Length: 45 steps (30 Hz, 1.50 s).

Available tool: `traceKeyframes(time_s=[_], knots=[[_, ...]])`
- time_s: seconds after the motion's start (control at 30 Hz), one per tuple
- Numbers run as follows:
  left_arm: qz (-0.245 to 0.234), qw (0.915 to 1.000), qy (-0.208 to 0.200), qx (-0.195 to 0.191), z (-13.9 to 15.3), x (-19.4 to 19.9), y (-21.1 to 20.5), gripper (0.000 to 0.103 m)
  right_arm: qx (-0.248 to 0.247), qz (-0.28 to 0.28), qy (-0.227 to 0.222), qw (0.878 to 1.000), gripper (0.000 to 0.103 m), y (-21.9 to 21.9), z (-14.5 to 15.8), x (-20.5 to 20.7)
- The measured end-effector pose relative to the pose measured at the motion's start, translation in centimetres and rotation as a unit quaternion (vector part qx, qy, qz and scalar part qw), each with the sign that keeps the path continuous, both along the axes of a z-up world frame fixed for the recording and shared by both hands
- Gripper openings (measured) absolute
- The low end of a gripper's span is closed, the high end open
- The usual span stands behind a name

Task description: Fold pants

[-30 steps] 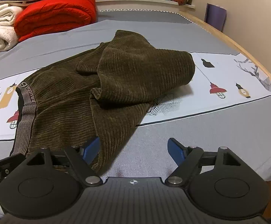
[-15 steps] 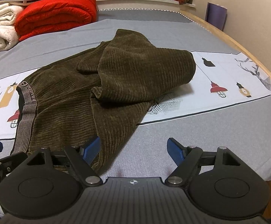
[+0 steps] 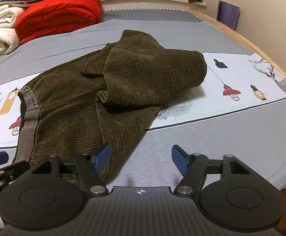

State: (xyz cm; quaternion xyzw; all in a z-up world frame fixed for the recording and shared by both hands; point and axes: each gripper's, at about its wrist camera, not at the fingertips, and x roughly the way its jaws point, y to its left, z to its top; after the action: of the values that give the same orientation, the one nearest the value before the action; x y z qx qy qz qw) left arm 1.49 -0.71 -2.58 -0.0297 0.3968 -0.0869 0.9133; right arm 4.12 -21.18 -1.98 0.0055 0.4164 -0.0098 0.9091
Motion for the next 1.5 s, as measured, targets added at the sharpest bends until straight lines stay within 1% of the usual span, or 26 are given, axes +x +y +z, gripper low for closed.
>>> traceKeyframes(time_s=[0.1,0.2,0.27,0.3,0.37,0.4,0.43,0.47,0.5,0.57,0.67,0.73,0.8,0.83,0.87,0.9,0.93,0.97,1.0,1.07,1.17,1.27,1.3,1.33,1.4,1.5], knots=[[0.001,1.0000,-0.007,0.004,0.0,-0.1,-0.1,0.053,0.001,0.007,0.003,1.000,0.060,0.2,0.1,-0.1],[0.006,0.9998,-0.012,0.015,0.0,-0.2,-0.2,0.053,0.009,0.011,0.005,1.000,0.049,0.3,0.2,-0.2],[0.005,0.9992,-0.029,0.028,0.3,-0.5,-0.5,0.053,0.012,0.015,-0.001,1.000,0.036,0.4,0.3,-0.2],[0.000,0.9986,-0.038,0.035,0.6,-0.7,-0.6,0.053,0.014,0.017,-0.005,1.000,0.032,0.5,0.4,-0.3],[-0.010,0.9975,-0.055,0.044,1.6,-1.0,-0.4,0.053,0.019,0.022,-0.010,1.000,0.018,0.6,0.6,-0.3],[-0.012,0.9975,-0.056,0.041,2.1,-1.0,-0.1,0.053,0.019,0.024,-0.013,0.999,0.016,0.6,0.7,-0.3],[-0.021,0.9982,-0.047,0.029,2.8,-0.7,0.5,0.052,0.014,0.026,-0.019,0.999,0.015,0.7,0.9,-0.2],[-0.037,0.9987,-0.034,0.014,3.4,-0.1,1.2,0.048,0.016,0.026,-0.024,0.999,0.014,0.6,1.1,-0.2],[-0.049,0.9985,-0.023,0.002,3.9,0.4,1.8,0.046,0.020,0.024,-0.029,0.999,0.014,0.5,1.2,-0.2],[-0.068,0.9974,-0.012,-0.023,5.0,2.0,3.7,0.046,0.030,0.025,-0.030,0.999,0.014,0.3,1.5,-0.1],[-0.066,0.9976,-0.008,-0.017,5.8,4.9,6.4,0.046,0.051,0.038,-0.025,0.998,0.014,0.3,1.4,-0.2],[-0.044,0.9983,0.005,-0.037,4.8,6.9,8.8,0.046,0.052,0.046,-0.029,0.997,0.016,0.5,1.4,-0.2],[-0.003,0.9971,0.020,-0.074,2.9,8.2,11.3,0.046,0.056,0.053,-0.024,0.997,0.019,0.6,1.3,-0.1],[0.022,0.9944,0.037,-0.097,1.3,8.9,12.6,0.046,0.056,0.055,-0.022,0.997,0.021,0.6,1.3,-0.1],[0.053,0.9898,0.077,-0.108,-0.1,9.7,13.5,0.046,0.058,0.055,-0.022,0.997,0.022,0.7,1.3,-0.1],[0.095,0.9799,0.119,-0.129,-1.3,10.7,14.5,0.046,0.056,0.056,-0.021,0.997,0.022,0.7,1.2,0.0],[0.122,0.9679,0.135,-0.173,-2.2,11.3,15.5,0.046,0.056,0.057,-0.016,0.997,0.024,0.8,1.1,0.1],[0.127,0.9619,0.144,-0.195,-2.6,11.7,15.8,0.048,0.055,0.058,-0.014,0.997,0.026,0.8,1.0,0.2],[0.128,0.9584,0.156,-0.202,-3.1,12.4,15.9,0.050,0.055,0.059,-0.012,0.997,0.026,0.9,1.0,0.2],[0.127,0.9585,0.167,-0.193,-3.7,13.3,15.5,0.051,0.056,0.063,-0.010,0.996,0.027,1.0,1.1,0.6],[0.119,0.9557,0.198,-0.182,-5.0,14.3,14.3,0.055,0.057,0.065,-0.013,0.996,0.028,1.2,1.3,1.0],[0.113,0.9582,0.215,-0.152,-6.6,14.8,13.2,0.059,0.062,0.063,-0.010,0.996,0.029,1.2,1.3,1.4],[0.109,0.9588,0.217,-0.147,-7.0,15.1,12.8,0.062,0.064,0.062,-0.009,0.996,0.029,1.2,1.2,1.6],[0.104,0.9593,0.219,-0.145,-7.3,15.3,12.4,0.063,0.064,0.061,-0.007,0.996,0.030,1.3,1.2,1.7],[0.091,0.9635,0.214,-0.133,-7.8,15.7,11.4,0.070,0.066,0.058,-0.002,0.996,0.030,1.4,0.9,1.9],[0.066,0.9735,0.197,-0.095,-7.7,15.7,9.5,0.070,0.065,0.056,0.004,0.996,0.030,1.7,0.5,2.0]])
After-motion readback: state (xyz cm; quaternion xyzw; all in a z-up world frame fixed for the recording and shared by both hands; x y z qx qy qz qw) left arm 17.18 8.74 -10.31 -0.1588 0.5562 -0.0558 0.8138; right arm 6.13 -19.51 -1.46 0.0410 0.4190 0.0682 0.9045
